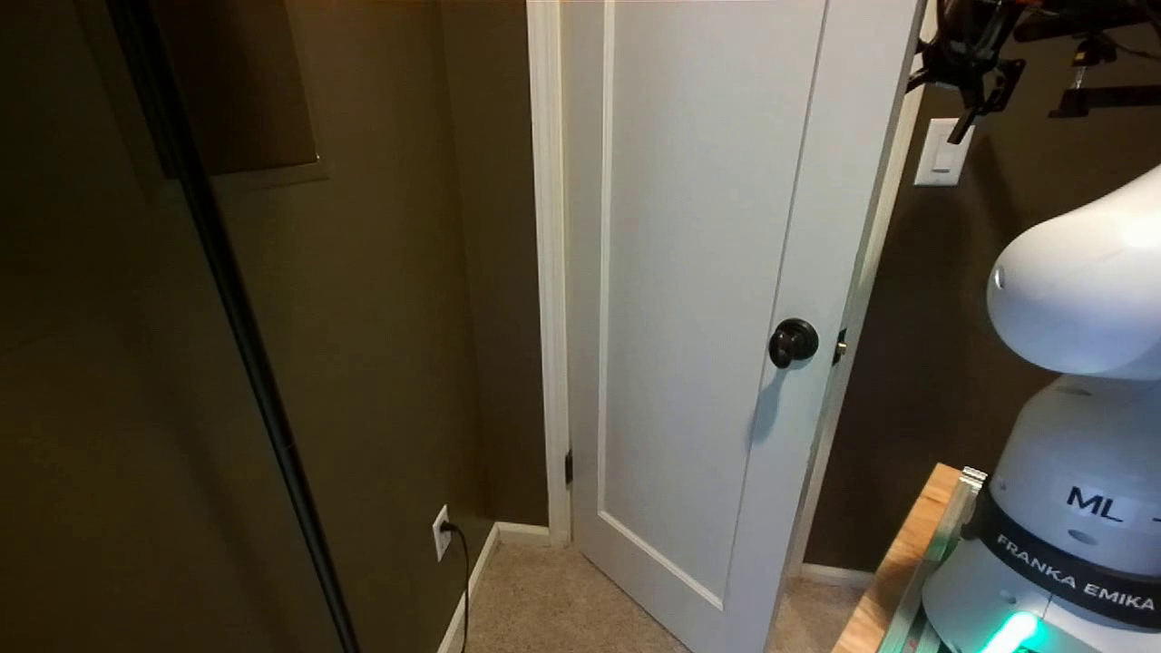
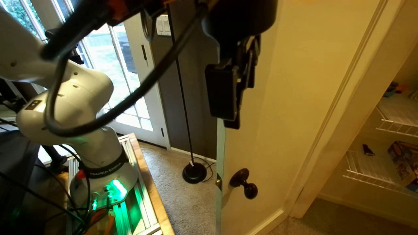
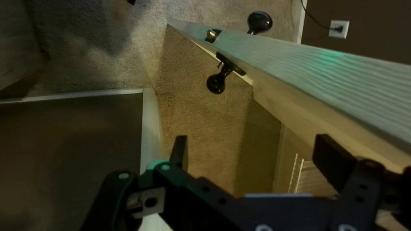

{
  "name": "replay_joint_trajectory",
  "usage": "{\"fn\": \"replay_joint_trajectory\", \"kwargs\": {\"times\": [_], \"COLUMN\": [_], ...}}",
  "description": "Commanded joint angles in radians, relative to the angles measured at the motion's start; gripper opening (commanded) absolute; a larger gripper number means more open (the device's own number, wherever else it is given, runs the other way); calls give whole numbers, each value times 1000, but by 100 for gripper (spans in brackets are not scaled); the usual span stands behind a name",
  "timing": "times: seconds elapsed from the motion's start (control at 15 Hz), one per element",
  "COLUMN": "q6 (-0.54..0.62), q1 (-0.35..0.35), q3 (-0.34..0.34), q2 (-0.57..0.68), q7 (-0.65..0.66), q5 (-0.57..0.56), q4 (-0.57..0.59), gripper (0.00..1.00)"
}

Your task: Open the door

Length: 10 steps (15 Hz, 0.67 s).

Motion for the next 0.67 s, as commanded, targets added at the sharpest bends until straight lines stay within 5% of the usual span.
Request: {"fn": "replay_joint_trajectory", "kwargs": {"times": [0.0,0.6], "q6": [-51,2], "q1": [46,220], "q3": [3,27], "q2": [-123,-280], "q7": [-117,-314], "q5": [-55,-36], "q4": [-89,-257], "gripper": [100,100]}}
